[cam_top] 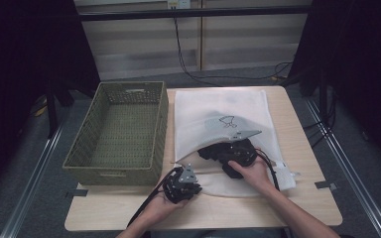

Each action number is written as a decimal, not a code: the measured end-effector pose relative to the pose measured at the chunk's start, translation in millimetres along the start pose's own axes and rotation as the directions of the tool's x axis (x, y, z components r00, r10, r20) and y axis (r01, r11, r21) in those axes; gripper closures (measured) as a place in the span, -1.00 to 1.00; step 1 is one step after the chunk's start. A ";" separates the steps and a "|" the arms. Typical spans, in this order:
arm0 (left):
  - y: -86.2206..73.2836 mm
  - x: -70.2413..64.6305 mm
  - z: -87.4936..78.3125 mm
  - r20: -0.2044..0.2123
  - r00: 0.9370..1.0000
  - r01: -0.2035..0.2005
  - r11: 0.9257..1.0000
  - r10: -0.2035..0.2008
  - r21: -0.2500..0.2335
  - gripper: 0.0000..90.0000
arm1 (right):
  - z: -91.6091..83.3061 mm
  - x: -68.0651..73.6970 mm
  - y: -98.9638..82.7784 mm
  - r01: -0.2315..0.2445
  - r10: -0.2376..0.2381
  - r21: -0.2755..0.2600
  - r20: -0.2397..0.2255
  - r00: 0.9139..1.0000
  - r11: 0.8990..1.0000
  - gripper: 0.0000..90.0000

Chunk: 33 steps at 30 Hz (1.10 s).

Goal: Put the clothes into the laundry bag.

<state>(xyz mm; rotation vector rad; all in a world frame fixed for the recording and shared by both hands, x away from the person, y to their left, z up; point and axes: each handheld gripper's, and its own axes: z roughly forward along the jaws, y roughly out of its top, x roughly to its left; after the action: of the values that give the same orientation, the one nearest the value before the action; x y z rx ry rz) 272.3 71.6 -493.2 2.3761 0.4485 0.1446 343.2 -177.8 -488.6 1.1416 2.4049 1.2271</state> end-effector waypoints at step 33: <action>24.4 -9.3 -0.6 0.051 0.998 0.030 0.993 -0.024 -0.111 0.42 | -56.4 -4.6 -7.6 0.068 -0.071 -0.035 -0.089 0.993 0.997 0.19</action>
<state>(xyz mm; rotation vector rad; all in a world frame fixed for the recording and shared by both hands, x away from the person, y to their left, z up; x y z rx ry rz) 270.3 51.7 -476.3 2.2574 0.4375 0.0954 314.3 -217.6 -459.4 1.0045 2.4581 1.3170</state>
